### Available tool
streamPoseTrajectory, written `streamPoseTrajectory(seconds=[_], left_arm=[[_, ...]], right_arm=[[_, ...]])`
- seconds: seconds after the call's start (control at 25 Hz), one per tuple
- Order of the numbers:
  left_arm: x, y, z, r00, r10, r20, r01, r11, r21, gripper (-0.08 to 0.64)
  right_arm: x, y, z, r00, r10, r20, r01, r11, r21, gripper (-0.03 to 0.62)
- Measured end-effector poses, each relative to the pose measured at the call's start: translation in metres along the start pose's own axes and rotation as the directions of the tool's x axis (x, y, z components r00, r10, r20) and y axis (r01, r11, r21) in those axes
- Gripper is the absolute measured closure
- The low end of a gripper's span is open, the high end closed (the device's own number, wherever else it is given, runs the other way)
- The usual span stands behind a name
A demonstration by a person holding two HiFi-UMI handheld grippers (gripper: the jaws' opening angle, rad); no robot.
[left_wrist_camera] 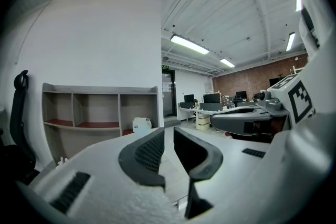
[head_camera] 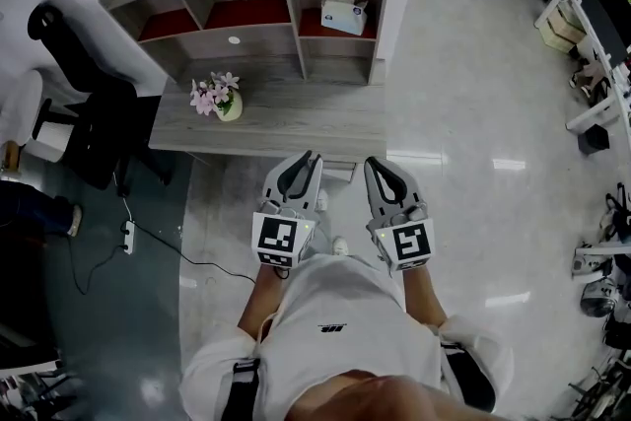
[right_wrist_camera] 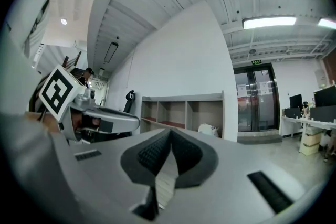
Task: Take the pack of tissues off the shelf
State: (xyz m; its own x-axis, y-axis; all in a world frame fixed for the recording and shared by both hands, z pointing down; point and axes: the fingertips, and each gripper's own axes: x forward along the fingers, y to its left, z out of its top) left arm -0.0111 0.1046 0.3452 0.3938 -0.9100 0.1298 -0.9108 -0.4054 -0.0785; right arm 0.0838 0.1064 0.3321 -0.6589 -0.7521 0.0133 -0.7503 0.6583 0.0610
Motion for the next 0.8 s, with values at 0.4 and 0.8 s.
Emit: streamPoseTrajectory(seconds=[0.4, 0.8], left_arm=[[0.042, 0.026, 0.001, 1.0, -0.008, 0.006, 0.008, 1.0, -0.004, 0.488], [0.104, 0.064, -0.005, 0.999, -0.045, -0.014, 0.045, 0.999, -0.018, 0.488]], right_arm=[[0.041, -0.024, -0.004, 1.0, 0.001, -0.01, -0.001, 1.0, -0.014, 0.566], [0.098, -0.055, -0.013, 0.999, -0.018, -0.043, 0.018, 1.0, -0.017, 0.566]])
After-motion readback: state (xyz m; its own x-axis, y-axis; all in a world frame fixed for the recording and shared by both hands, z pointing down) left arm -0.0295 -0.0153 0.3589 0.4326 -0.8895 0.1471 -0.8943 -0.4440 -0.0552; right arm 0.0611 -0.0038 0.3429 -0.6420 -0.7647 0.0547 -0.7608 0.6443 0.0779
